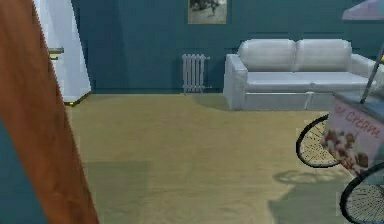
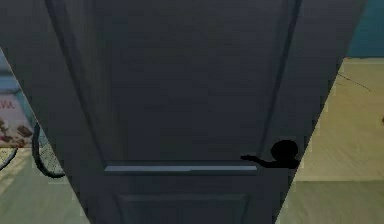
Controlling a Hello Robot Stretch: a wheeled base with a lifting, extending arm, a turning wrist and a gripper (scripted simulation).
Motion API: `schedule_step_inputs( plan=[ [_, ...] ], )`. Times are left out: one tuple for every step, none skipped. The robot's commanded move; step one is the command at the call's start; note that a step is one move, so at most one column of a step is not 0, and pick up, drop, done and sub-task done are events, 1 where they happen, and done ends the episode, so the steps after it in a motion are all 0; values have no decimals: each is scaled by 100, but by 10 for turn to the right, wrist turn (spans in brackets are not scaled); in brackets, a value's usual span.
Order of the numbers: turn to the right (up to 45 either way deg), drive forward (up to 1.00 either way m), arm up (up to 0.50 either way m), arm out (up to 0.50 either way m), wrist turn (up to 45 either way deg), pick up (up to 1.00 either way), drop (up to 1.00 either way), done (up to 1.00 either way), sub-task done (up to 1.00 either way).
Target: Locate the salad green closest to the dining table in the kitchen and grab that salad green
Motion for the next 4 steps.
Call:
schedule_step_inputs(
  plan=[
    [0,50,0,0,0,0,0,0,0],
    [30,0,0,0,0,0,0,0,0],
    [0,30,0,0,0,0,0,0,0],
    [-450,0,0,0,0,0,0,0,0]
  ],
)
